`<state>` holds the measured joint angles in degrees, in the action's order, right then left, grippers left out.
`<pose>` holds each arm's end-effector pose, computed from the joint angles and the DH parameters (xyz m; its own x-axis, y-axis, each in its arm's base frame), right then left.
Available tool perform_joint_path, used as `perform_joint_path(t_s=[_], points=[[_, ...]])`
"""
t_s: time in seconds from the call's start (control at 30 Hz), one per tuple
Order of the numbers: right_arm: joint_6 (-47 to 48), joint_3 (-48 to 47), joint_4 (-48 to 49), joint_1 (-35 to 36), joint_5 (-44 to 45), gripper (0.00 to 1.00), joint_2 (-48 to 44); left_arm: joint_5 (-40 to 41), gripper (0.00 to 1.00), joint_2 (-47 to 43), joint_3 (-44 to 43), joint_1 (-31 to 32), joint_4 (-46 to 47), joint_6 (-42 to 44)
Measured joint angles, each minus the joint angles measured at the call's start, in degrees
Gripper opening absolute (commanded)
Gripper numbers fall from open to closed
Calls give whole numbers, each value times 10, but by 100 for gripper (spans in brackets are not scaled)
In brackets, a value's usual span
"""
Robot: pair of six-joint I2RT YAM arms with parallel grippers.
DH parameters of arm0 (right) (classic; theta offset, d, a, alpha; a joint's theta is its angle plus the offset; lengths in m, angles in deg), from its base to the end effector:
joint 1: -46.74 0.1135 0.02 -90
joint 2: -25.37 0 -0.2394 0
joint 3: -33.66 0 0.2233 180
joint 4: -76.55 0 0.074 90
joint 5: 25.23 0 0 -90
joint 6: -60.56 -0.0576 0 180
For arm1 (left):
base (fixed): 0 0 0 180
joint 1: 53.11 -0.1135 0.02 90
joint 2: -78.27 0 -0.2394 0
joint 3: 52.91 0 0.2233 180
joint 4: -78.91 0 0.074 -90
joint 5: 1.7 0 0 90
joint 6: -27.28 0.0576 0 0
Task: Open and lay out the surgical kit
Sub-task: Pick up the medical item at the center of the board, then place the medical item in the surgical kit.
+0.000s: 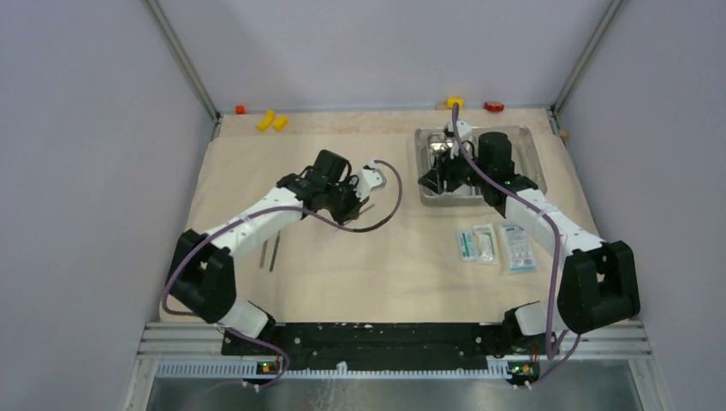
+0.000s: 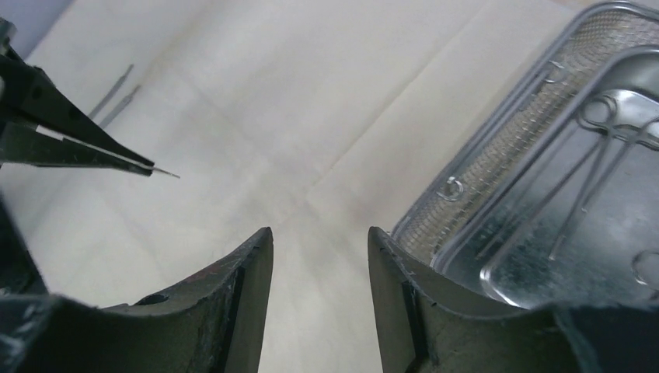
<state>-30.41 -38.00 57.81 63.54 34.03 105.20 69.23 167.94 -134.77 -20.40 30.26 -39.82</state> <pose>0.2872 0.1175 0.2615 -0.4448 -0.1191 -0.8877 -0.6773 0.6932 0.2464 0.2514 -0.1838 0.2155 -0.3882 0.6864 -0.6149 0.8833 0.4674 -0.0359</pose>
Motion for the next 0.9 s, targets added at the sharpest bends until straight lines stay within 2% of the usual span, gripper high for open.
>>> perform_joint_path(t_s=[0.2, 0.4, 0.67, 0.9], points=[[-51, 11, 46, 0, -106, 55, 5, -5, 0, -120, 65, 0, 76, 108], [-80, 11, 81, 19, -199, 62, 38, 2, 1, -137, 78, 12, 85, 237], [-81, 8, 76, 94, -242, 63, 102, 56, 0, -155, 93, 93, 63, 403], [-70, -1, 53, 123, -254, 63, 139, 112, 1, -172, 130, 144, 59, 482]])
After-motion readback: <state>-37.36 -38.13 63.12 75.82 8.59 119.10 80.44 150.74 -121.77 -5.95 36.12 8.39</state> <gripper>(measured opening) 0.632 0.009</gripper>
